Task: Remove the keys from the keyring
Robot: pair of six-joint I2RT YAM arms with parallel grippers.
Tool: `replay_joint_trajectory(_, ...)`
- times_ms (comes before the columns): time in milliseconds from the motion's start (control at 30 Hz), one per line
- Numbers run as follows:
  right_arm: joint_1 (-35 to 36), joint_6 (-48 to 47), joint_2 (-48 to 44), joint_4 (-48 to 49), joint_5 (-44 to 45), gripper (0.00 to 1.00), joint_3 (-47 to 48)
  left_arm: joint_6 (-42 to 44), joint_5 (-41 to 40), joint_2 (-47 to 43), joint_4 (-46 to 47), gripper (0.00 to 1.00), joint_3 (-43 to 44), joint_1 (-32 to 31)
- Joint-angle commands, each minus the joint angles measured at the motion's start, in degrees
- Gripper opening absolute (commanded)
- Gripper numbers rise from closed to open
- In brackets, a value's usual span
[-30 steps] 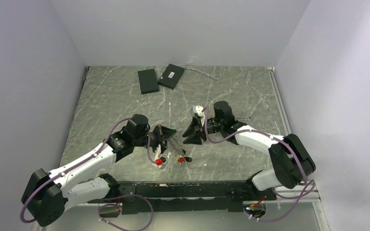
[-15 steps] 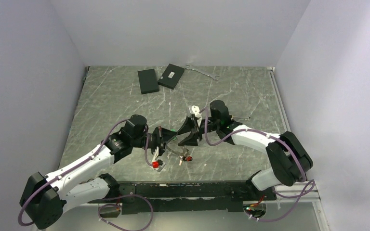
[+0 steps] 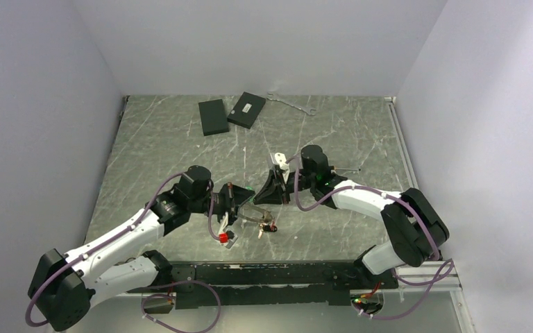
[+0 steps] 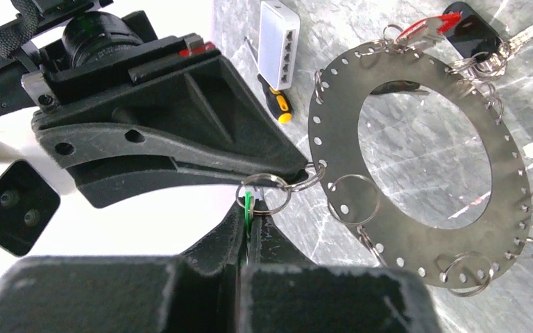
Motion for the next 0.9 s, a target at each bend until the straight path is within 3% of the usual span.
replay_joint_trajectory(0, 0.2, -8.4, -2.1, -9.5, 1.0, 0.03, 2.5, -1.6, -1.7, -2.4, 0.5, 0.0, 1.3, 0.2)
replay_joint_trajectory(167, -0.9, -5.9, -3.5, -9.3, 2.3, 0.0, 1.1, -3.4, -4.8, -3.6, -0.9, 0.0, 0.7, 0.6)
replay_joint_trajectory(467, -4.6, 15.2, -3.9, 14.6, 4.2, 0.0, -5.4, -3.3, -4.9, -3.8, -1.8, 0.0, -2.2, 1.2)
replay_joint_trajectory(867, -4.5, 10.9, -3.4, 10.2, 2.2, 0.0, -4.2, -2.7, -4.7, -1.2, 0.7, 0.0, -1.3, 1.3)
